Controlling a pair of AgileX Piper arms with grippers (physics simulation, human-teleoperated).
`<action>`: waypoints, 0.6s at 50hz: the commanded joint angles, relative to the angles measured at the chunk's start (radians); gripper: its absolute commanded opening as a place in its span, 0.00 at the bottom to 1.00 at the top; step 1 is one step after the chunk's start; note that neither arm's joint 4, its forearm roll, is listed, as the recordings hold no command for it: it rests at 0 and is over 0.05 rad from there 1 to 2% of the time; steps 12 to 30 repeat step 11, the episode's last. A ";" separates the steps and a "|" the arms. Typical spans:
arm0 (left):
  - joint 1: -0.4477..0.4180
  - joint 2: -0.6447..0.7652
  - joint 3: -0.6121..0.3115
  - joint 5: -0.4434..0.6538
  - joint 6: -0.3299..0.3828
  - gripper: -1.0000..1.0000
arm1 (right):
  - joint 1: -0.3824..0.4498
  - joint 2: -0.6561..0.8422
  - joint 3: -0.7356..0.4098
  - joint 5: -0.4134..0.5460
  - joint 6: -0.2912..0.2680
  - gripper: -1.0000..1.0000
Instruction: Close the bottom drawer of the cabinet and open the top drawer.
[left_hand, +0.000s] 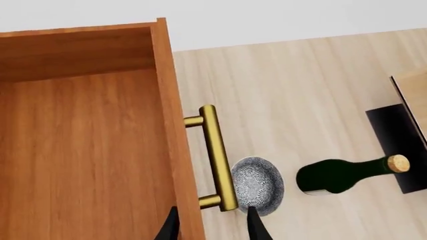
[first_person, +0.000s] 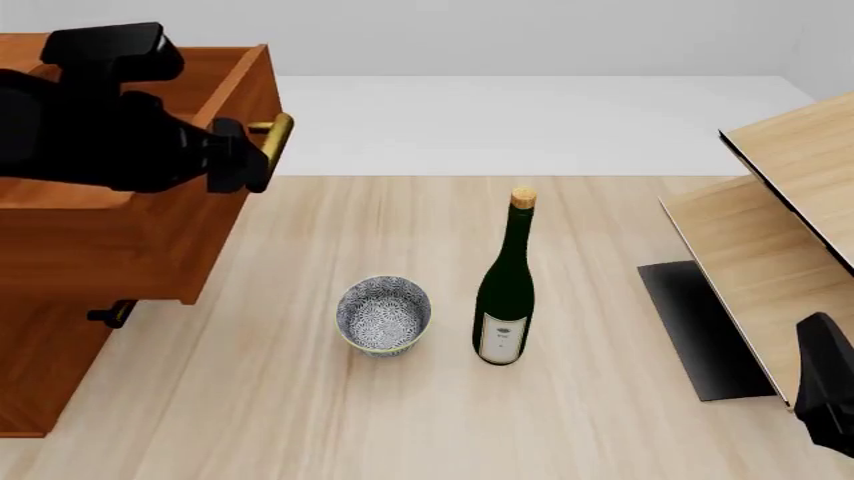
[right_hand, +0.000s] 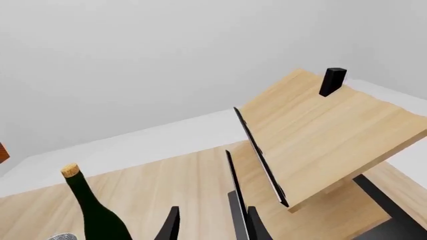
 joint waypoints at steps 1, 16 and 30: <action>-0.069 0.095 0.005 -0.015 0.031 1.00 | 0.000 0.000 0.000 0.000 0.001 1.00; -0.117 0.103 -0.029 -0.013 -0.005 1.00 | -0.001 0.000 0.000 0.000 0.002 1.00; -0.117 0.103 -0.029 -0.013 -0.005 1.00 | -0.001 0.000 0.000 0.000 0.002 1.00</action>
